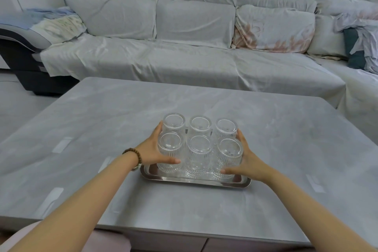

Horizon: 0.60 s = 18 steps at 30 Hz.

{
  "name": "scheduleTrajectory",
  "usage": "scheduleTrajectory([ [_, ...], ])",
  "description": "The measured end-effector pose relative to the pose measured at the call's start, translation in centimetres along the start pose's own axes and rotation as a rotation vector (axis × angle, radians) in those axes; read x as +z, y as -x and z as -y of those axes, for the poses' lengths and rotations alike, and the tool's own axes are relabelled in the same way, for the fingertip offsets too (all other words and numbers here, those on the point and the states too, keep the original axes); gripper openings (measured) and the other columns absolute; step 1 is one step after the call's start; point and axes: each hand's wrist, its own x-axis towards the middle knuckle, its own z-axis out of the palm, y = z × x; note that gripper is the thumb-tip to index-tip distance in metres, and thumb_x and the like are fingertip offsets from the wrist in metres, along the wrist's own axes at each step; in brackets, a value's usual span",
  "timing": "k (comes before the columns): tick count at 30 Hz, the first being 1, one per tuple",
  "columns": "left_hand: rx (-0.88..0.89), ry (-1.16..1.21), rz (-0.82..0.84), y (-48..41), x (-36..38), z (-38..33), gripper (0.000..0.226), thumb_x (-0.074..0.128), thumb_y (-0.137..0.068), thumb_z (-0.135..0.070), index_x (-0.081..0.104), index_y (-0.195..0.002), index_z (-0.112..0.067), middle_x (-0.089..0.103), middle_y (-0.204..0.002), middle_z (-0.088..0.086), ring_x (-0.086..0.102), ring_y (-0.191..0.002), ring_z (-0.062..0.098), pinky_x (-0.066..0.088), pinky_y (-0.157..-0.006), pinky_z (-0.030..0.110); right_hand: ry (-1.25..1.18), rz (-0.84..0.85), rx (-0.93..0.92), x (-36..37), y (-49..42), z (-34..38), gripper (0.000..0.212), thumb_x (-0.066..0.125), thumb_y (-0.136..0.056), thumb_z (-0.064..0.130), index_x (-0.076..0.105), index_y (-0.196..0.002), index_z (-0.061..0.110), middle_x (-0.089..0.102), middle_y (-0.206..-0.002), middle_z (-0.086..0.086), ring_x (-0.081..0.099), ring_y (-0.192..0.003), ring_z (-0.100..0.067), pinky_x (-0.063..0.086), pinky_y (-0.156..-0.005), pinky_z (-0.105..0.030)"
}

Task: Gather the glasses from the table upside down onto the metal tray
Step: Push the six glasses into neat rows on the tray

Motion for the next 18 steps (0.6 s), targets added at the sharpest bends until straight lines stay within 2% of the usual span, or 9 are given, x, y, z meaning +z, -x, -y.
scheduleTrajectory([
  [3, -0.002, 0.052, 0.041, -0.4, -0.7, -0.2, 0.144, 0.071, -0.034, -0.078, -0.011, -0.145, -0.036, 0.012, -0.158, -0.003, 0.022, -0.140, 0.011, 0.026, -0.105, 0.025, -0.026, 0.008, 0.000, -0.4, 0.0, 0.0, 0.144, 0.089, -0.051, 0.045, -0.019, -0.147, 0.037, 0.008, -0.151, 0.021, 0.017, -0.137, 0.003, 0.018, -0.108, -0.017],
  [5, -0.010, 0.152, 0.034, -0.9, -1.2, -0.8, 0.137, 0.061, -0.038, -0.085, -0.008, -0.145, -0.037, 0.014, -0.158, 0.001, 0.025, -0.140, 0.017, 0.029, -0.101, 0.029, -0.089, -0.023, -0.005, -0.6, -0.2, 0.3, 0.140, 0.084, -0.051, 0.058, -0.017, -0.146, 0.042, 0.010, -0.149, 0.021, 0.015, -0.135, 0.005, 0.019, -0.105, -0.019],
  [7, -0.049, 0.310, -0.027, -1.9, -1.4, -1.6, 0.119, 0.055, -0.049, -0.083, 0.001, -0.145, -0.040, 0.019, -0.156, 0.002, 0.030, -0.138, 0.020, 0.032, -0.098, 0.034, -0.211, -0.071, 0.012, -0.7, -1.0, 1.1, 0.126, 0.075, -0.055, 0.068, -0.010, -0.146, 0.048, 0.006, -0.157, 0.016, 0.014, -0.142, -0.004, 0.020, -0.107, -0.027],
  [9, -0.064, 0.372, -0.102, -3.3, -1.2, -2.1, 0.096, 0.055, -0.067, -0.072, 0.009, -0.145, -0.039, 0.020, -0.156, 0.003, 0.028, -0.139, 0.021, 0.030, -0.101, 0.036, -0.327, -0.128, 0.024, -0.7, -2.0, 2.1, 0.109, 0.069, -0.061, 0.071, 0.002, -0.145, 0.053, 0.005, -0.161, 0.010, 0.016, -0.147, -0.017, 0.022, -0.111, -0.037],
  [11, -0.079, 0.376, -0.136, -4.6, -0.8, -2.3, 0.078, 0.056, -0.082, -0.054, 0.014, -0.145, -0.036, 0.018, -0.156, 0.002, 0.026, -0.140, 0.023, 0.030, -0.104, 0.038, -0.363, -0.177, 0.029, -0.6, -3.1, 2.9, 0.093, 0.066, -0.065, 0.066, 0.015, -0.142, 0.054, 0.013, -0.160, 0.008, 0.021, -0.145, -0.021, 0.027, -0.107, -0.039],
  [13, -0.117, 0.365, -0.152, -5.5, -0.4, -2.3, 0.069, 0.055, -0.086, -0.043, 0.018, -0.144, -0.034, 0.021, -0.155, 0.005, 0.030, -0.138, 0.024, 0.033, -0.100, 0.037, -0.355, -0.207, 0.037, -0.2, -4.0, 3.1, 0.080, 0.067, -0.074, 0.057, 0.025, -0.141, 0.050, 0.018, -0.158, 0.006, 0.026, -0.143, -0.020, 0.029, -0.103, -0.036],
  [15, -0.131, 0.344, -0.164, -5.9, -0.1, -2.2, 0.066, 0.057, -0.087, -0.039, 0.021, -0.141, -0.034, 0.027, -0.151, 0.011, 0.039, -0.128, 0.023, 0.035, -0.091, 0.031, -0.327, -0.228, 0.050, 0.0, -4.6, 2.9, 0.073, 0.068, -0.080, 0.045, 0.029, -0.142, 0.045, 0.021, -0.157, 0.004, 0.029, -0.141, -0.020, 0.030, -0.104, -0.035],
  [18, -0.137, 0.332, -0.167, -6.0, -0.1, -2.0, 0.064, 0.057, -0.086, -0.041, 0.023, -0.139, -0.034, 0.032, -0.147, 0.017, 0.043, -0.111, 0.019, 0.035, -0.087, 0.030, -0.309, -0.234, 0.054, -0.1, -4.9, 2.6, 0.073, 0.069, -0.082, 0.037, 0.030, -0.143, 0.041, 0.023, -0.156, 0.002, 0.030, -0.141, -0.021, 0.029, -0.110, -0.039],
])
